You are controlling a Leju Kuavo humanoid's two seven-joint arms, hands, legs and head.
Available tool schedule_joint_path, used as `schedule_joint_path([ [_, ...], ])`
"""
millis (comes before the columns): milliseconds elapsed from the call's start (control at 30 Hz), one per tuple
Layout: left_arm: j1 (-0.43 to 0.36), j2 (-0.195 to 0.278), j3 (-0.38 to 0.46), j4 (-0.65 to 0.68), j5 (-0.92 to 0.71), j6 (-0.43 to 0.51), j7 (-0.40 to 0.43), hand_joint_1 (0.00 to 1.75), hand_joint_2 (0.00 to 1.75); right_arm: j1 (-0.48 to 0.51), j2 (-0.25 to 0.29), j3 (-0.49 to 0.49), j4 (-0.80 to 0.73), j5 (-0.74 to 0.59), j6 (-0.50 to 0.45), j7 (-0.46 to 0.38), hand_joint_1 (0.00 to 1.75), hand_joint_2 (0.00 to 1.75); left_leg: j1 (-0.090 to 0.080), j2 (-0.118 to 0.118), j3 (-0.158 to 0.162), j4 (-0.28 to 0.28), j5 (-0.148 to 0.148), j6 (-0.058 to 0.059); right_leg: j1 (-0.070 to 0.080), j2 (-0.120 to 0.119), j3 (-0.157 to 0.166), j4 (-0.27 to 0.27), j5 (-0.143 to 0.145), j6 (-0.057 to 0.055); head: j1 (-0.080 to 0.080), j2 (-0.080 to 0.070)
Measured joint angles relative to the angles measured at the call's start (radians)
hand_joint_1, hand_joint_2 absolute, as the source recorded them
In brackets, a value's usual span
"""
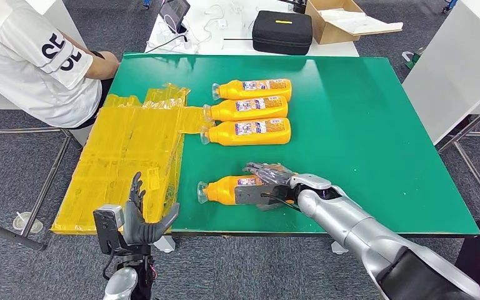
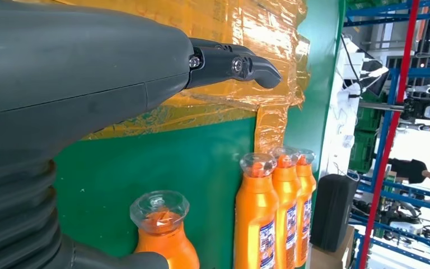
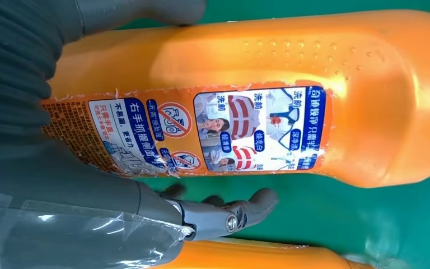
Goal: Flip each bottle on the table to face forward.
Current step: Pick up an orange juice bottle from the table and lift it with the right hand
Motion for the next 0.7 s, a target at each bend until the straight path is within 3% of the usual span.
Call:
schedule_joint_path([
  [300, 0.001, 0.000, 0.001, 0.000, -0.003, 0.010, 0.010, 0.00, 1.75, 0.022, -0.004, -0.002, -0.015, 0.023, -0.038, -0.005, 1.75, 1.75, 0.000, 0.000, 0.001, 0.000, 0.000, 0.000, 0.000, 0.000, 0.000, 0.000, 0.000, 0.000, 0.000, 0.000],
  [400, 0.003, 0.000, 0.002, 0.000, -0.003, 0.011, 0.010, 0.00, 1.75, 0.049, -0.011, -0.023, -0.042, 0.012, -0.091, -0.013, 1.75, 1.75, 0.000, 0.000, 0.001, 0.000, 0.000, 0.000, 0.000, 0.000, 0.000, 0.000, 0.000, 0.000, 0.000, 0.000],
  [567, 0.034, 0.000, 0.007, -0.027, -0.001, 0.021, 0.011, 0.00, 1.75, 0.213, -0.006, -0.181, -0.201, 0.075, -0.354, -0.044, 1.75, 1.75, 0.000, -0.003, -0.002, 0.000, -0.001, 0.000, 0.000, -0.001, 0.000, 0.000, 0.000, 0.000, 0.000, 0.000],
  [700, 0.063, 0.000, 0.015, -0.071, 0.017, 0.015, 0.017, 0.00, 1.75, 0.356, 0.059, -0.376, -0.385, 0.210, -0.561, -0.093, 1.75, 1.75, 0.001, -0.003, -0.003, 0.000, -0.002, -0.001, 0.000, -0.001, -0.003, 0.000, -0.001, 0.000, -0.001, 0.000],
])
